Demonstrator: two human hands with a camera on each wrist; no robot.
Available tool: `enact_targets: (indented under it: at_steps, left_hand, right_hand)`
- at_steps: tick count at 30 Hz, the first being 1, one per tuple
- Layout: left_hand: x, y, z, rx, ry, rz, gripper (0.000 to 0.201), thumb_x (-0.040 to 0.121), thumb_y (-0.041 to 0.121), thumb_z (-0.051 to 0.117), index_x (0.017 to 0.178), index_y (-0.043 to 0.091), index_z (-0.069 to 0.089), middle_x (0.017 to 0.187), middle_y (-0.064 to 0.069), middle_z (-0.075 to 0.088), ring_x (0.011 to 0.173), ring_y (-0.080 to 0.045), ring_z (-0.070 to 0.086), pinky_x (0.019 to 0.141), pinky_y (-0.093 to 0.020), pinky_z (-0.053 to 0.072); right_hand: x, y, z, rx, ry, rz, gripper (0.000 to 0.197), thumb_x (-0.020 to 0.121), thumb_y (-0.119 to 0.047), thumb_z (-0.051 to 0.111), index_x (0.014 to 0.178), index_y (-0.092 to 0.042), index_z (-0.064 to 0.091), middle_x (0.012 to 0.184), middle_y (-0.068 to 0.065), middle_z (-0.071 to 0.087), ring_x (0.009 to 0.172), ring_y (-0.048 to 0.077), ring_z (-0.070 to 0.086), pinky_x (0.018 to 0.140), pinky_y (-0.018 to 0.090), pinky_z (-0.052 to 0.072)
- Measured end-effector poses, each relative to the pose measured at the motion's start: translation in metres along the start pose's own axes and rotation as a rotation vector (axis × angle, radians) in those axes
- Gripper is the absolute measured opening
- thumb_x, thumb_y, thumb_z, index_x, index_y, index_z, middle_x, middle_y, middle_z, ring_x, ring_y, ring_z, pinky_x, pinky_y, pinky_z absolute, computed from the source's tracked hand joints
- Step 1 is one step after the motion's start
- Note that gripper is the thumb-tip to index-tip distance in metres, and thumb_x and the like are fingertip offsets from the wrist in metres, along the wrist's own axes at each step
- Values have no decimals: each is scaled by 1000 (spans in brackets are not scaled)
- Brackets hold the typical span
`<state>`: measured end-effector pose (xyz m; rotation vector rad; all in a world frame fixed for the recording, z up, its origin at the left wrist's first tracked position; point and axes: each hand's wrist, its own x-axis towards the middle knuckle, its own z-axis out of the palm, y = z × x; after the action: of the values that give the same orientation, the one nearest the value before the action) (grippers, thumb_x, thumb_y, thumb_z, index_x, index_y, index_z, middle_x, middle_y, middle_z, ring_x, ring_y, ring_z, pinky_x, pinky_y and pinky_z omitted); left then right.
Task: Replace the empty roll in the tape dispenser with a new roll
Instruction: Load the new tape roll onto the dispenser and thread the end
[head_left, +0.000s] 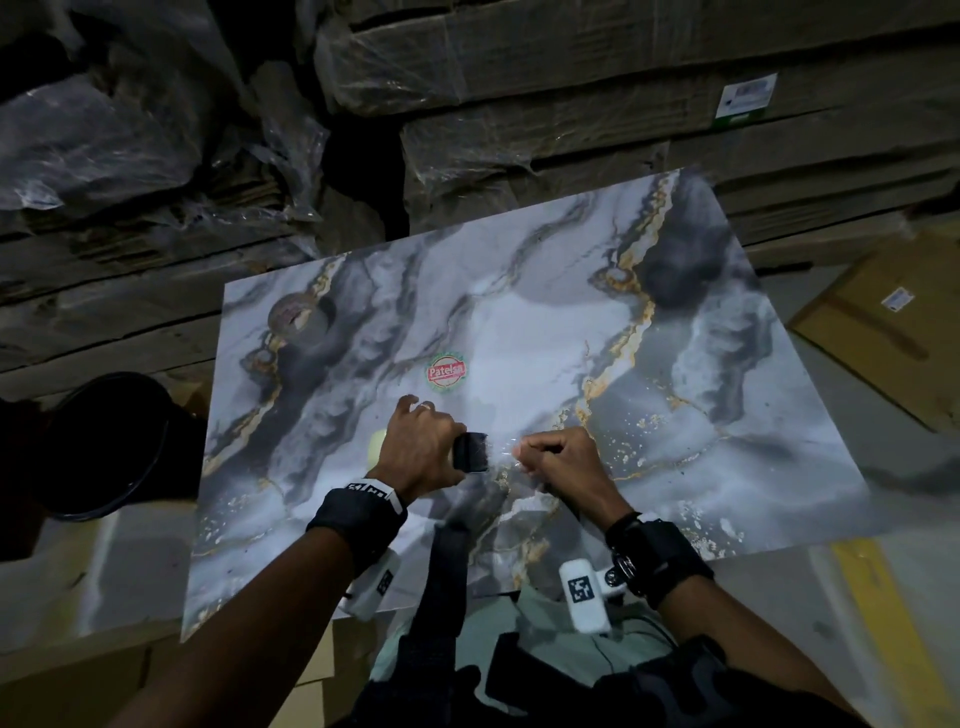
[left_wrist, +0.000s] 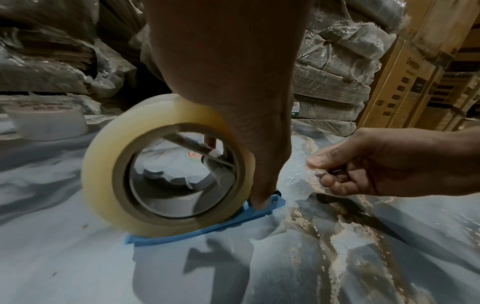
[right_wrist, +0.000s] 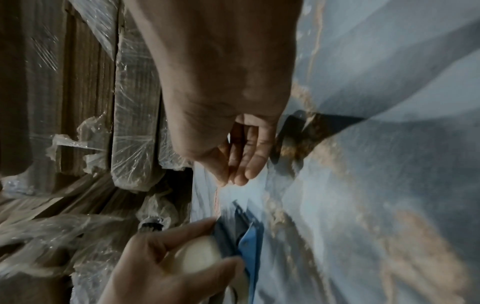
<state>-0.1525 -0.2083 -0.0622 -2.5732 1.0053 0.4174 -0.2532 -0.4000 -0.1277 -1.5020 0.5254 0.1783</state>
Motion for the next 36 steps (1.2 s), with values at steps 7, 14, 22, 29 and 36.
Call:
enact_targets:
  at_steps: [7, 14, 22, 29, 36]
  left_hand:
    - [3, 3, -3, -1, -48, -4, 43, 60, 57, 66, 88, 26, 74, 84, 2, 75, 85, -26, 66, 87, -37, 40]
    - [5, 13, -10, 6, -108, -24, 36, 66, 42, 69, 97, 24, 70, 94, 2, 70, 87, -28, 68, 69, -32, 40]
    - [10, 16, -13, -38, -122, -53, 33, 62, 38, 72, 91, 21, 70, 91, 1, 70, 83, -29, 67, 64, -31, 35]
    - [9, 1, -20, -420, 28, -204, 50, 51, 63, 80, 89, 32, 78, 78, -3, 72, 83, -30, 65, 64, -31, 45]
    - [7, 4, -43, -1184, 31, -380, 24, 48, 42, 95, 66, 44, 78, 77, 6, 79, 80, -4, 72, 76, -27, 58]
  right_hand:
    - [0, 9, -6, 37, -19, 31, 8, 86, -11, 80, 85, -3, 81, 73, 18, 76, 60, 18, 66, 59, 31, 56]
    - [1, 10, -5, 26, 25, 35, 9, 85, -8, 75, 80, -2, 80, 69, 22, 74, 55, 20, 63, 55, 31, 53]
    - [1, 15, -14, 98, 2, 84, 13, 96, -9, 67, 100, 1, 75, 81, 19, 76, 65, 22, 70, 62, 32, 58]
    - [-11, 12, -38, 20, -217, 159, 12, 93, 1, 68, 103, 1, 73, 86, 24, 72, 76, 28, 67, 80, 48, 58]
    - [-30, -19, -25, 66, -353, 77, 65, 80, -37, 87, 133, -27, 50, 124, 6, 65, 109, 17, 72, 97, 44, 57]
